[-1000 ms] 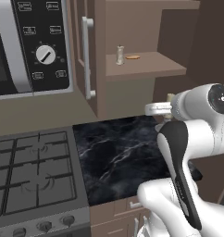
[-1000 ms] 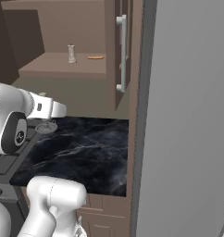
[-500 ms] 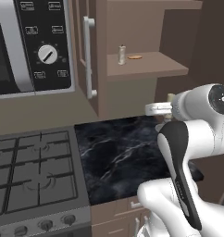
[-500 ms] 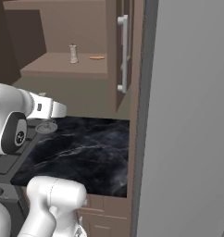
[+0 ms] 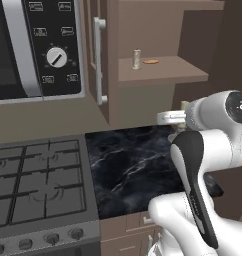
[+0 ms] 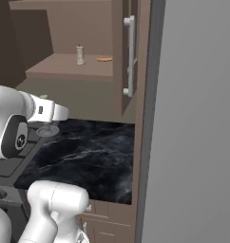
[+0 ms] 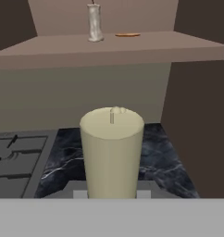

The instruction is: Pick the candle and candle from the dining table and place them in the open cabinet. Close the cabinet after placing the objects.

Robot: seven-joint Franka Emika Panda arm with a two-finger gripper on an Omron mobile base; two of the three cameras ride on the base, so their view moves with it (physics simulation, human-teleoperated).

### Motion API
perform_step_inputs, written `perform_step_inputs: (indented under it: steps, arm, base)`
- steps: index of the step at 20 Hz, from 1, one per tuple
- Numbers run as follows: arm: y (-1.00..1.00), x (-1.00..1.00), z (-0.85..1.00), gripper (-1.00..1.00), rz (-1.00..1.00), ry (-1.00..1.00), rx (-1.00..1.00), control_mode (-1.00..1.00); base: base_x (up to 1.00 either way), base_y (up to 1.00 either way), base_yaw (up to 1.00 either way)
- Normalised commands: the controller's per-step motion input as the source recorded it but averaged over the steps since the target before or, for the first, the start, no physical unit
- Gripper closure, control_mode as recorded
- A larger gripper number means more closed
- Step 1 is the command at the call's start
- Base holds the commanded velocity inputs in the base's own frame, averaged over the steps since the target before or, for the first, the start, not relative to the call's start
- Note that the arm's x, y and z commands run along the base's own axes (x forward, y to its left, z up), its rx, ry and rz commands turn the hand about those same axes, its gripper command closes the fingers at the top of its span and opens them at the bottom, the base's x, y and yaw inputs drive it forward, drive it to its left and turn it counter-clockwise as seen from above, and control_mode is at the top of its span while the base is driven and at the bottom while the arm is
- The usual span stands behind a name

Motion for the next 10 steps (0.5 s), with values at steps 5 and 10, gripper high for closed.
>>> perform_step_inputs:
  steps: [5, 10]
  arm:
    - [0.00, 0.00, 0.00, 1.00, 0.00, 0.00, 0.00, 1.00]
    - [0.00, 0.00, 0.00, 1.00, 0.00, 0.00, 0.00, 1.00]
  base:
    - [0.15, 0.25, 0.07]
    - [0.00, 0.08, 0.02]
